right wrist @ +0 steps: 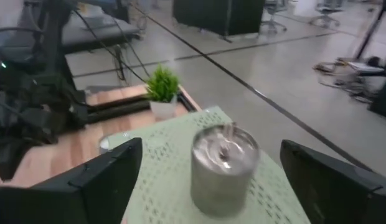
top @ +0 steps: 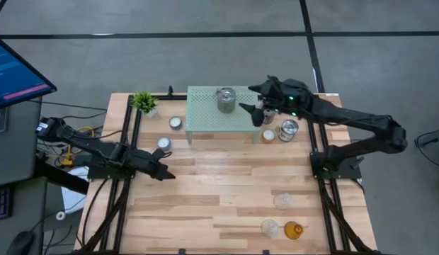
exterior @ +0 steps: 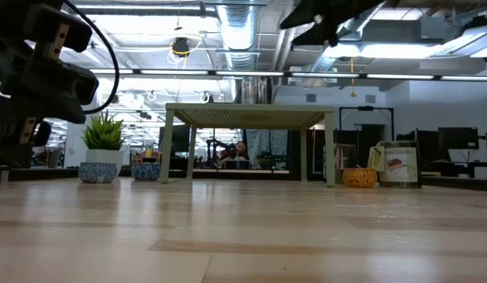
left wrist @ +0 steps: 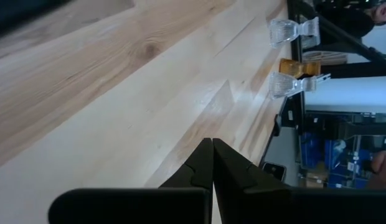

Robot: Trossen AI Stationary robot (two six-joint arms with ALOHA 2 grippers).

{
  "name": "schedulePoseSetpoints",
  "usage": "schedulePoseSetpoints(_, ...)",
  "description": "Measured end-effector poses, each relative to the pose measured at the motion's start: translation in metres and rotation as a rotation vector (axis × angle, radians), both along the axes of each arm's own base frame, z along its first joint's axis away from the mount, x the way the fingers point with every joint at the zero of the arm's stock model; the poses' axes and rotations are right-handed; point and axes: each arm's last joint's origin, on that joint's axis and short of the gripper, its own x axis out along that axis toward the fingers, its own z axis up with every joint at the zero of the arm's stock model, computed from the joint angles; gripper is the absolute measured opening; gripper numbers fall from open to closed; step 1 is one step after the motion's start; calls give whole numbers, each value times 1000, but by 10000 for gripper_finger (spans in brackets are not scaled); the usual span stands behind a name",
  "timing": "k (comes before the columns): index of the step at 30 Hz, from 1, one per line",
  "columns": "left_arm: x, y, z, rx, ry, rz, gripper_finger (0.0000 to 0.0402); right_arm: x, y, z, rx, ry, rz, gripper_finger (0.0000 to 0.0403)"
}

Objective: Pick & Place candle stick holders
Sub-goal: Put the bottom silver scented candle on the shelf

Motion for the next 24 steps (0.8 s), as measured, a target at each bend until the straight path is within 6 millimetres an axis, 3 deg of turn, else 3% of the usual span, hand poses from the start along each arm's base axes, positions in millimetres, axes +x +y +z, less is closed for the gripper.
schedulePoseSetpoints(8, 1, 0, 2, -24, -16, 14, 2, -32, 21, 8, -9, 104, -73, 253)
schedulePoseSetpoints(17, 1, 0, 2, -23, -23, 29, 2, -42, 27, 3, 41, 175, -90, 18)
schedulePoseSetpoints(24, 2, 1, 3, -19, -34, 56, 2, -13, 12, -26, 124, 267, -153, 3)
